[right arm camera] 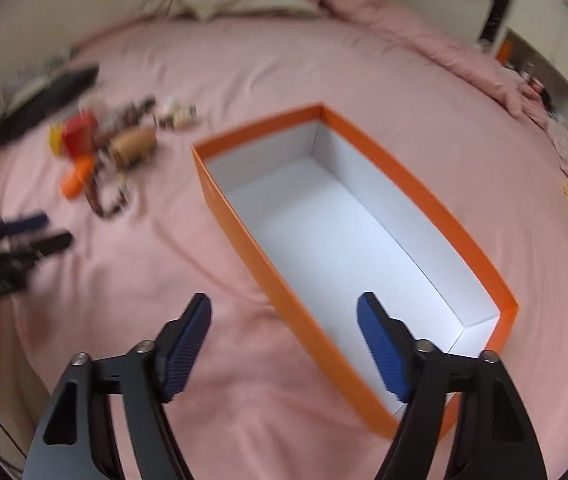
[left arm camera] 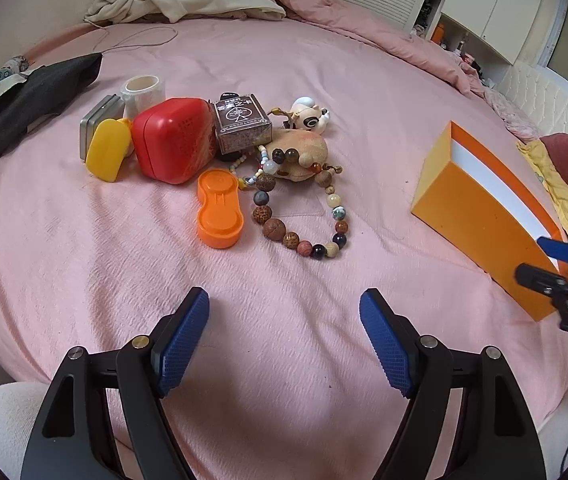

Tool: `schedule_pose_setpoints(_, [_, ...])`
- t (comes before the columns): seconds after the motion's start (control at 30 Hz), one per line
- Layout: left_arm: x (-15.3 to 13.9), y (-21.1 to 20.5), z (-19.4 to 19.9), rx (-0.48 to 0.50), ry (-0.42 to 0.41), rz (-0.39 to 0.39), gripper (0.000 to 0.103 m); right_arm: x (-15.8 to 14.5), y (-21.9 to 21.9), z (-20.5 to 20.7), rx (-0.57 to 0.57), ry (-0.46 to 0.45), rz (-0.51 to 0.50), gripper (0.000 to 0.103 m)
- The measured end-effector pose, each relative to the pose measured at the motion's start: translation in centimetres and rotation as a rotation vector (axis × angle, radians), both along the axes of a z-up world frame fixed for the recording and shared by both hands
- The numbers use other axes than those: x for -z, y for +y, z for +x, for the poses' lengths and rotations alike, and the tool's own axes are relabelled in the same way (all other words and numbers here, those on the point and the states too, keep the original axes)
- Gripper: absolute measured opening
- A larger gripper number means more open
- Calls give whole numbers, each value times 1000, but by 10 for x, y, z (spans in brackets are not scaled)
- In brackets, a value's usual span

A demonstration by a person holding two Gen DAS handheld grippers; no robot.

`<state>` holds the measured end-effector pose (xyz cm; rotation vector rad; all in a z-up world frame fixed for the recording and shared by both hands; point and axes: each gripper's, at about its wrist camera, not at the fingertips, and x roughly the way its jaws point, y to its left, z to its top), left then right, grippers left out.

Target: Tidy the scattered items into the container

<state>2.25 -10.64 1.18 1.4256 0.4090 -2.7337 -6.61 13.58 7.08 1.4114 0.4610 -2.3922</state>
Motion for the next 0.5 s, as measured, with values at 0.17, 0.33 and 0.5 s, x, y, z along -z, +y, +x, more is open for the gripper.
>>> schedule_pose_setpoints(0.17, [2,5,-1,7,-3,-22,81,29,9,-15,-16,-165,13,15])
schedule_pose_setpoints(0.33, [4,12,-4,19,-7,-65,81,25,25,-2,127,-104,6,8])
schedule_pose_setpoints(0.5, [5,14,-5,23,-7,-76,81,13,49,-6,378,-83,-103,4])
